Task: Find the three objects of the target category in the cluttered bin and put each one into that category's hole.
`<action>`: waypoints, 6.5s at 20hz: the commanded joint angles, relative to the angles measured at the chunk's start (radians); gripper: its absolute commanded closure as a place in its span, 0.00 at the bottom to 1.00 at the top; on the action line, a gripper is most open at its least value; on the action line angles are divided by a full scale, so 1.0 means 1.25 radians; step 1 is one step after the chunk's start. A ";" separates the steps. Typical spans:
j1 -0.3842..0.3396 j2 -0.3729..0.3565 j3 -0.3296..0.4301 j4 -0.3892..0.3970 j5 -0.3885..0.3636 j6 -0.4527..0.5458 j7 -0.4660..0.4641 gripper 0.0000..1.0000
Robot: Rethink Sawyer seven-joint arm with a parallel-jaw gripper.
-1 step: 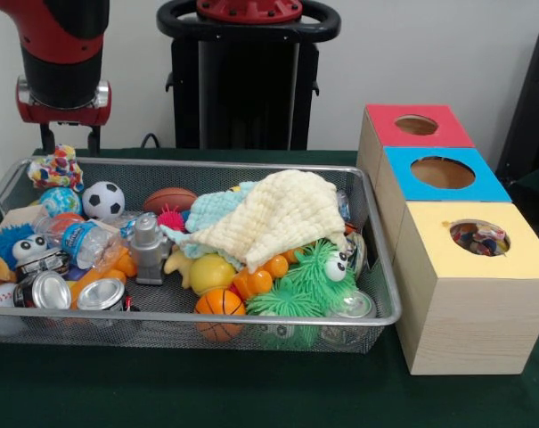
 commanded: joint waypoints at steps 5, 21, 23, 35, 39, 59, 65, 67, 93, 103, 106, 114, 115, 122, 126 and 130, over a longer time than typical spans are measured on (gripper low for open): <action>-0.005 0.046 -0.025 0.037 -0.105 -0.043 -0.218 0.00; -0.012 0.121 -0.018 0.014 -0.154 -0.099 -0.179 0.00; -0.010 0.131 -0.016 0.009 -0.155 -0.105 -0.178 0.00; 0.025 0.123 -0.045 -0.023 -0.204 -0.066 -0.219 0.00; 0.029 0.110 -0.051 -0.014 -0.220 -0.071 -0.216 0.00; 0.015 0.079 -0.087 0.012 -0.203 -0.048 -0.235 0.00; 0.015 0.138 -0.086 0.003 -0.184 -0.054 -0.222 0.00; 0.016 0.152 -0.089 -0.004 -0.181 -0.047 -0.224 0.00; 0.007 0.167 -0.060 -0.025 -0.147 -0.045 -0.263 1.00; -0.064 -0.056 0.130 0.102 0.135 -0.023 -0.271 1.00; -0.056 -0.075 0.141 0.099 0.150 -0.015 -0.258 1.00; -0.002 -0.110 0.149 0.105 0.171 -0.134 -0.086 1.00; 0.010 -0.110 0.146 0.107 0.179 -0.150 -0.051 1.00; 0.056 -0.144 0.126 0.171 0.252 -0.293 0.087 1.00; 0.077 -0.135 0.101 0.165 0.279 -0.320 0.087 1.00; 0.112 -0.118 0.063 0.125 0.298 -0.318 0.097 1.00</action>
